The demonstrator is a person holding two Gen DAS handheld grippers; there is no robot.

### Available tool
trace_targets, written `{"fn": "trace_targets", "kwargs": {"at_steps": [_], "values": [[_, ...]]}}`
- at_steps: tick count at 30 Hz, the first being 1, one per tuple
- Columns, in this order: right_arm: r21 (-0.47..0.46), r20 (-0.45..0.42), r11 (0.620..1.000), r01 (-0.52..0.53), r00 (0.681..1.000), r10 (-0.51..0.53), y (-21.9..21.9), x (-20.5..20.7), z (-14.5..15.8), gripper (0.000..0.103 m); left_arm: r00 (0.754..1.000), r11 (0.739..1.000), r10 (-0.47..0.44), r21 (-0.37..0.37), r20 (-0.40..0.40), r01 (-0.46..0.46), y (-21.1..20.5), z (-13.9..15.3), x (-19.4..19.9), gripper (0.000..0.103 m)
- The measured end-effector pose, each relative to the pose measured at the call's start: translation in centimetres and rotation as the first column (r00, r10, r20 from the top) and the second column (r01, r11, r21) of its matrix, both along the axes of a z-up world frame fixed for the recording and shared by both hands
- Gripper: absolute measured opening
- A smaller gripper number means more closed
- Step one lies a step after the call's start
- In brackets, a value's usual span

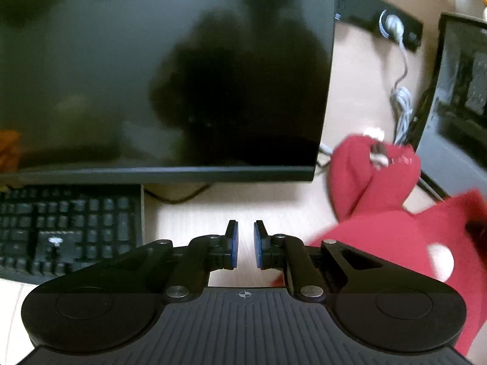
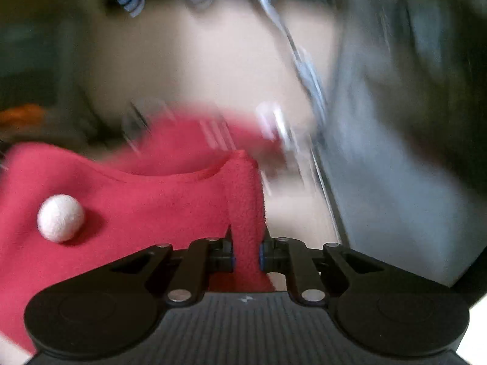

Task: Fold clothes

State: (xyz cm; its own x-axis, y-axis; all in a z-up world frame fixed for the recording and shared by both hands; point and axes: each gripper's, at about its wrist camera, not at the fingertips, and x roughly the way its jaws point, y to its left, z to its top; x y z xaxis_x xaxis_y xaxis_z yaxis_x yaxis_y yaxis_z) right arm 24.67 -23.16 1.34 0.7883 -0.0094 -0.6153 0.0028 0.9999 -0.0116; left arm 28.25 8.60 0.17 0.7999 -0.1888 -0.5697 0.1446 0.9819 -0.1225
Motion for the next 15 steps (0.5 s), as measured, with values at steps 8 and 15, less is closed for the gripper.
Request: {"fn": "trace_targets", "kwargs": {"at_steps": [8, 15], "values": [[-0.002, 0.015, 0.999, 0.037, 0.999, -0.037, -0.4, 0.1, -1.7, 0.019, 0.983, 0.824, -0.182, -0.551, -0.035, 0.133, 4.5, 0.0, -4.6, 0.093], [-0.034, 0.036, 0.998, 0.043, 0.998, -0.042, 0.7, 0.0, -1.9, 0.018, 0.968, 0.947, -0.185, -0.295, -0.168, 0.129, -1.6, -2.2, -4.9, 0.072]]}}
